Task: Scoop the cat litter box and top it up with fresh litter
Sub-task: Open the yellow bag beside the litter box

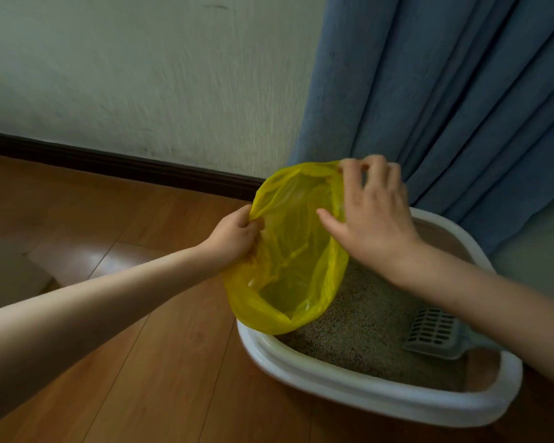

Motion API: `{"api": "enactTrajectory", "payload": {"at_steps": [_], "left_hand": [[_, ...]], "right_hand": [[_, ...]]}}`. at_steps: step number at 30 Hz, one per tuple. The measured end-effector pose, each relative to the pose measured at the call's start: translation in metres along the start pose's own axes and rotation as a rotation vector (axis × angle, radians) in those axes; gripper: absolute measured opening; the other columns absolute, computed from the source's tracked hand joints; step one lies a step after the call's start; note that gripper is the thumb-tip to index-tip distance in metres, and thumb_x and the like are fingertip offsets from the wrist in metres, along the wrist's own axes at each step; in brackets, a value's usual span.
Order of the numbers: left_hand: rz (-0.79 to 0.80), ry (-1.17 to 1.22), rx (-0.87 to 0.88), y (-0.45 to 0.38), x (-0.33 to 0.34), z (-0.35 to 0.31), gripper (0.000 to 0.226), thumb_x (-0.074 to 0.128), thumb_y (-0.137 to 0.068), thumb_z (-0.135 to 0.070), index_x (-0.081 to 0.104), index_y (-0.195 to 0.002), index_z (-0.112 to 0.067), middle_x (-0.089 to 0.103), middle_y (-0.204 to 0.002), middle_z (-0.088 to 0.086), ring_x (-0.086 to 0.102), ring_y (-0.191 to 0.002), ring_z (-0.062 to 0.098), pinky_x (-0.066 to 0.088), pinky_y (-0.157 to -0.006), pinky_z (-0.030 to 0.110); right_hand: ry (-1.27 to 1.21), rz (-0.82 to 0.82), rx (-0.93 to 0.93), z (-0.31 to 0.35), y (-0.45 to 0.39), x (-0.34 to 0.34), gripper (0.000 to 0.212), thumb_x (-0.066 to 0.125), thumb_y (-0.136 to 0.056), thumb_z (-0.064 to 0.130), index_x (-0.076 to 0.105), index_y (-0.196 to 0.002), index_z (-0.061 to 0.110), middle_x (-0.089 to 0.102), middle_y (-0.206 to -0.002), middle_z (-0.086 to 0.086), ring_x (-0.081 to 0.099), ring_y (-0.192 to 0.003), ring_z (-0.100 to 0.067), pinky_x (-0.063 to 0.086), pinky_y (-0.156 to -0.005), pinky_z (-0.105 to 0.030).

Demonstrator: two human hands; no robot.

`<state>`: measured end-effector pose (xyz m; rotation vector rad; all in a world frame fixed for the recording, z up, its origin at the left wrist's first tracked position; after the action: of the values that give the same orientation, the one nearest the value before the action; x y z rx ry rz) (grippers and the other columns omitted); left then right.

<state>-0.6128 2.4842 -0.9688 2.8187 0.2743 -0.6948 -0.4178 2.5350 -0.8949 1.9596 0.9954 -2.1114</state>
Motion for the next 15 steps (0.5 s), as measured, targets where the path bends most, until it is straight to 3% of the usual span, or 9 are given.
{"api": "enactTrajectory", "payload": {"at_steps": [2,3,6,9,11,12,14,15], "left_hand": [[0.025,0.041,0.003,0.005,0.003,0.004,0.022,0.044,-0.103,-0.019,0.058,-0.114,-0.008,0.065,-0.108,0.018,0.063,-0.098,0.034,0.053,-0.087,0.048],[0.041,0.054,0.021,0.008,0.005,0.005,0.021,0.043,-0.103,-0.02,0.058,-0.113,-0.009,0.065,-0.106,0.016,0.063,-0.098,0.033,0.052,-0.089,0.05],[0.079,0.107,0.052,0.012,0.009,0.006,0.018,0.043,-0.104,-0.021,0.058,-0.111,-0.016,0.066,-0.099,0.006,0.063,-0.093,0.025,0.052,-0.088,0.048],[0.095,0.11,0.036,0.011,0.01,0.008,0.018,0.044,-0.103,-0.021,0.058,-0.111,-0.015,0.067,-0.103,0.009,0.064,-0.097,0.027,0.052,-0.089,0.047],[0.057,0.035,0.041,0.008,0.008,0.011,0.019,0.044,-0.103,-0.019,0.058,-0.112,-0.008,0.065,-0.104,0.014,0.062,-0.096,0.029,0.051,-0.085,0.044],[0.024,-0.025,0.043,0.005,0.006,0.012,0.019,0.044,-0.102,-0.016,0.058,-0.111,-0.006,0.064,-0.102,0.014,0.06,-0.093,0.027,0.05,-0.078,0.04],[-0.045,-0.137,0.029,0.003,-0.001,0.016,0.018,0.041,-0.1,-0.009,0.057,-0.106,-0.003,0.059,-0.094,0.008,0.055,-0.085,0.022,0.045,-0.068,0.029],[-0.063,-0.165,0.014,0.001,-0.004,0.017,0.018,0.039,-0.099,-0.007,0.056,-0.104,-0.003,0.057,-0.091,0.006,0.054,-0.085,0.022,0.044,-0.067,0.029]], "right_hand": [[-0.062,0.245,0.158,-0.01,-0.004,0.017,0.079,0.06,-0.085,0.05,0.021,-0.144,0.015,0.034,-0.136,-0.021,0.041,-0.117,-0.041,0.04,-0.094,-0.048],[-0.23,0.336,0.239,-0.018,-0.008,0.027,0.08,0.062,-0.086,0.042,0.017,-0.146,0.017,0.036,-0.136,-0.021,0.044,-0.117,-0.04,0.041,-0.095,-0.045],[-0.841,0.429,0.538,-0.036,-0.016,0.057,0.056,0.059,-0.087,0.013,0.037,-0.139,0.012,0.059,-0.118,-0.018,0.061,-0.095,-0.029,0.05,-0.081,-0.037],[-0.976,0.418,0.593,-0.044,-0.016,0.071,0.034,0.048,-0.088,-0.004,0.059,-0.119,0.0,0.066,-0.102,-0.025,0.063,-0.086,-0.034,0.052,-0.076,-0.041],[-1.03,0.388,0.605,-0.044,-0.014,0.07,0.029,0.039,-0.088,-0.009,0.064,-0.103,-0.009,0.063,-0.089,-0.027,0.06,-0.078,-0.036,0.05,-0.072,-0.041],[-1.043,0.354,0.612,-0.046,-0.015,0.069,0.027,0.037,-0.087,-0.01,0.064,-0.088,-0.008,0.059,-0.076,-0.024,0.056,-0.07,-0.033,0.047,-0.066,-0.036],[-1.037,0.308,0.64,-0.049,-0.018,0.068,0.034,0.036,-0.086,-0.009,0.047,-0.057,0.005,0.044,-0.054,-0.008,0.04,-0.056,-0.02,0.029,-0.054,-0.031],[-1.052,0.324,0.663,-0.048,-0.02,0.068,0.038,0.038,-0.086,-0.005,0.038,-0.053,0.012,0.038,-0.047,-0.002,0.035,-0.053,-0.016,0.024,-0.053,-0.032]]}}
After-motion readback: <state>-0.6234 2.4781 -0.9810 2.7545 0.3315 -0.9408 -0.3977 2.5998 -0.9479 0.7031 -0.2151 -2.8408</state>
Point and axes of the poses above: each hand's wrist, its own y-axis away from the middle knuckle, its own x-axis out of the palm, z = x × y, the point moved 3 cm from there along -y, towards the middle knuckle
